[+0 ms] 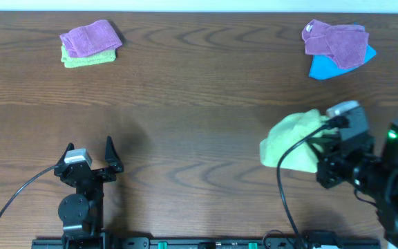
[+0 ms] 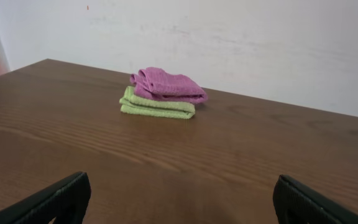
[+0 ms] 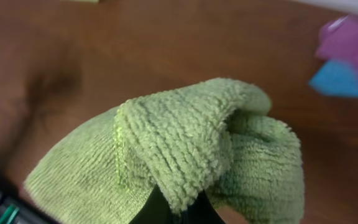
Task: Fold the cloth
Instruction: 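Lift the green cloth with the right gripper and drop it mid-table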
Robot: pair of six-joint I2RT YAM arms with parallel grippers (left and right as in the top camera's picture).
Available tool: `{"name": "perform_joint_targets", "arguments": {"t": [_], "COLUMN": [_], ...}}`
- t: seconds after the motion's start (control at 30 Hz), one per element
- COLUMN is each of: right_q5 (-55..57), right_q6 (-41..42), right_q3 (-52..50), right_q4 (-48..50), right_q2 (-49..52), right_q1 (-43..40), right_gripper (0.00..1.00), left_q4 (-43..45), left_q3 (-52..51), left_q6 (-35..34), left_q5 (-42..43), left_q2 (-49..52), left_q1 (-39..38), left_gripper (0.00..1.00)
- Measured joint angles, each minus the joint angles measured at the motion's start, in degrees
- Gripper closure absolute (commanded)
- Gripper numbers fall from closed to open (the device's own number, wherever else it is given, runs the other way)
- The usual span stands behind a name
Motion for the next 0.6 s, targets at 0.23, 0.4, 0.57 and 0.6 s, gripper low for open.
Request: {"name": "perform_joint_targets", "arguments": {"t": [0.23, 0.4, 0.57, 0.6], "right_q5": [-3.04, -7.58, -6.56, -2.16], "right_q6": [1.73, 3.19, 3.69, 4.46], "right_q3": [-7.13, -7.17, -7.15, -7.21], "right_q4": [13.20, 21.42, 23.87, 22.73], "right_q2": [4.31, 12.72, 20.52, 21.29], "right_q1": [9.44, 17.51, 25.14, 25.73], "right_gripper": [0.98, 0.98, 0.99, 0.75], "left_q4": [-0.02, -0.02, 0.00, -0.02], "left_q3": [0.00, 0.02, 0.02, 0.02], "left_q6": [0.02, 0.02, 0.02, 0.02], "left_q5": [-0.02, 0.00, -0.02, -0.02], "left_q2": [0.00, 0.00, 0.00, 0.00], "left_q1": [0.00, 0.00, 0.00, 0.00], "left_gripper": [0.05, 0.05, 0.05, 0.04]}}
